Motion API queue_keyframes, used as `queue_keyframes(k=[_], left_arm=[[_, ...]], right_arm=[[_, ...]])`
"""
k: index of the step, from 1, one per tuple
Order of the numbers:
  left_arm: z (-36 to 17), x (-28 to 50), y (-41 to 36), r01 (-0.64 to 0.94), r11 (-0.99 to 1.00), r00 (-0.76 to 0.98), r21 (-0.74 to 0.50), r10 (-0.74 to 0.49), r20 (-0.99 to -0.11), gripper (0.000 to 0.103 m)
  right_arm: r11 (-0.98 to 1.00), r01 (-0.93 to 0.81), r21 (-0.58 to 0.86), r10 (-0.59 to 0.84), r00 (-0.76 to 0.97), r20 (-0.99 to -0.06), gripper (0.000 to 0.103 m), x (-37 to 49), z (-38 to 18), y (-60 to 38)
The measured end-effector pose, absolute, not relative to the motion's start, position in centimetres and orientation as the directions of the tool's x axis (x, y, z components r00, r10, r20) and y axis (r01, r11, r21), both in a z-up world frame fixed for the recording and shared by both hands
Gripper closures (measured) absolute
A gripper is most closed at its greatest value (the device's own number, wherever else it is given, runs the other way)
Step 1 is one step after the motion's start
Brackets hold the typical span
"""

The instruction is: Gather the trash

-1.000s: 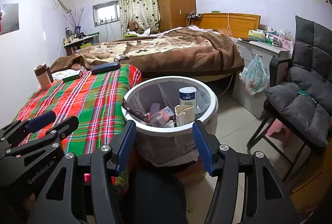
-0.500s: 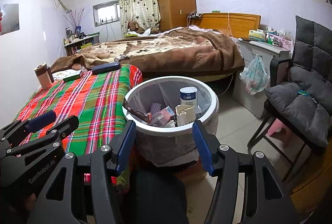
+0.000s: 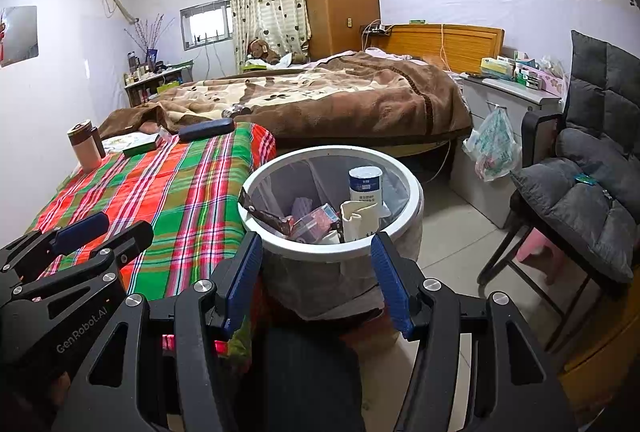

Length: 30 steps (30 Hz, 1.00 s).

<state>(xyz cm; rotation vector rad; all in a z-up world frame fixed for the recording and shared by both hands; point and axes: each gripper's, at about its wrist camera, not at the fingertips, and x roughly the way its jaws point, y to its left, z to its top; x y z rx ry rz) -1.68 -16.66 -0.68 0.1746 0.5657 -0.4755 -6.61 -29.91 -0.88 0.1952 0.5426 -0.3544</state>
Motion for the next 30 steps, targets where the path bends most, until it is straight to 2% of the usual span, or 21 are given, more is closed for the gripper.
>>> queue_keyframes(k=[30], left_arm=[[-0.67,-1.66,-16.58,0.477,0.878,0.74,0.028,-0.384,-0.552,0.052]], right_arm=[[0.923,0.374,0.087,-0.273,0.798,-0.538,0.045,-6.54,-0.76,-29.55]])
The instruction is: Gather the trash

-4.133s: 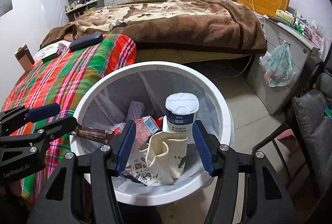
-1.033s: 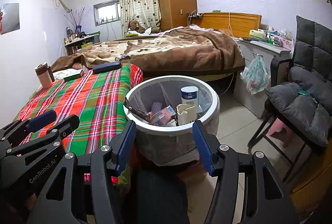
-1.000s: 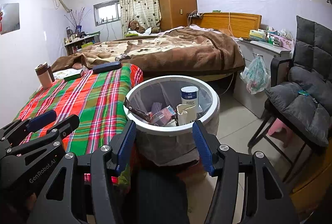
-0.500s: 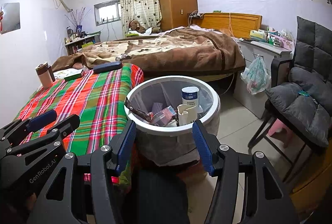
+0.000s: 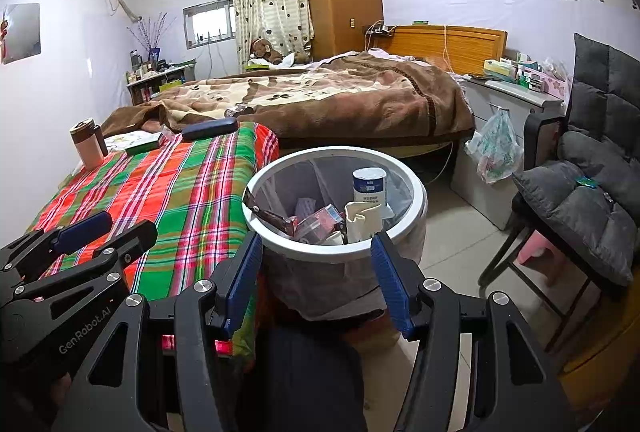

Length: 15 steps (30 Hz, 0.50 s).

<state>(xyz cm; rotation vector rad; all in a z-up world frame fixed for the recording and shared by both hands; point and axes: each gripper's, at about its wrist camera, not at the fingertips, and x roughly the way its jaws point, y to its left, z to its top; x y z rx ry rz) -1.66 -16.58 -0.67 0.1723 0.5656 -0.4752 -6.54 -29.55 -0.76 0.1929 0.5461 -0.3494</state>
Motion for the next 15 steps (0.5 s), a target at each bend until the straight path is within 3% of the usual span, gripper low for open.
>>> queue_keyframes(k=[15], left_arm=[[-0.73,-1.72,-16.51,0.477,0.878,0.739,0.026,-0.385,-0.552,0.052]], right_arm=[[0.925,0.37,0.084,-0.27,0.797,-0.541,0.045,-6.38,-0.64,-29.26]])
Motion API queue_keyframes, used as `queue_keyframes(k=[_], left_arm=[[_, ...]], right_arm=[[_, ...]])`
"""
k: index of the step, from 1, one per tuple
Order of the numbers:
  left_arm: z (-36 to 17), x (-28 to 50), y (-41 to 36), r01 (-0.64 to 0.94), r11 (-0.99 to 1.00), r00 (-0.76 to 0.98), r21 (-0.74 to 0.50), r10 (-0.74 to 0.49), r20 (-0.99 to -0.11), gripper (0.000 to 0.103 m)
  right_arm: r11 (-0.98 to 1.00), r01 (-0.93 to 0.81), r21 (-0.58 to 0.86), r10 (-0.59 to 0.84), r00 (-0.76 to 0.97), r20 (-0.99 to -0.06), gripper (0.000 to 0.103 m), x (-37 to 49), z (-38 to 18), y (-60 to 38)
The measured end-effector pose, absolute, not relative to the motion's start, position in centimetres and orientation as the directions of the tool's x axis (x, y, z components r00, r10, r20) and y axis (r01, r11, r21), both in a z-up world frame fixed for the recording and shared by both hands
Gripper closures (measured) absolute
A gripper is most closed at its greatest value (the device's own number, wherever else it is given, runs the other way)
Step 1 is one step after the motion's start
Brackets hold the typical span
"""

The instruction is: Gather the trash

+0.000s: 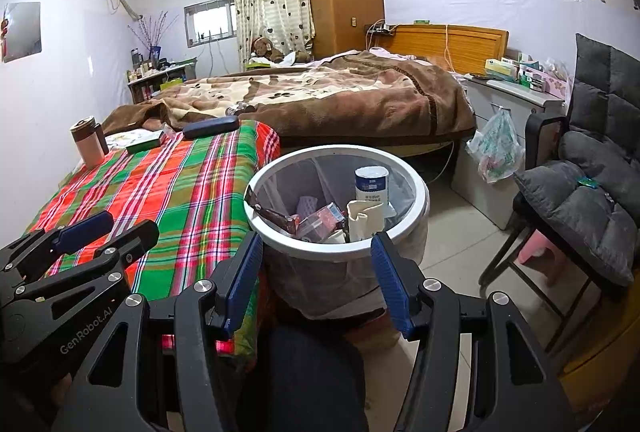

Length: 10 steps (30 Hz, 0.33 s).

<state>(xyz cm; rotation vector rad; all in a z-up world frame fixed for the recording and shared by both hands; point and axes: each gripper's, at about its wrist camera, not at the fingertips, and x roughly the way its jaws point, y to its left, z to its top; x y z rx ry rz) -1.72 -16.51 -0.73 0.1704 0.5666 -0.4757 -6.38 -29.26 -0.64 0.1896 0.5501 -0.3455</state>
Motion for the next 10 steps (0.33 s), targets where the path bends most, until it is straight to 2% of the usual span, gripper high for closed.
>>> queue_keyframes(k=[10], left_arm=[[-0.93,-1.96,-16.51,0.477,0.879,0.735,0.017,-0.387,-0.557,0.052]], right_arm=[[0.927,0.367,0.083,-0.267,0.797,-0.541,0.045,-6.29,-0.65,-29.2]])
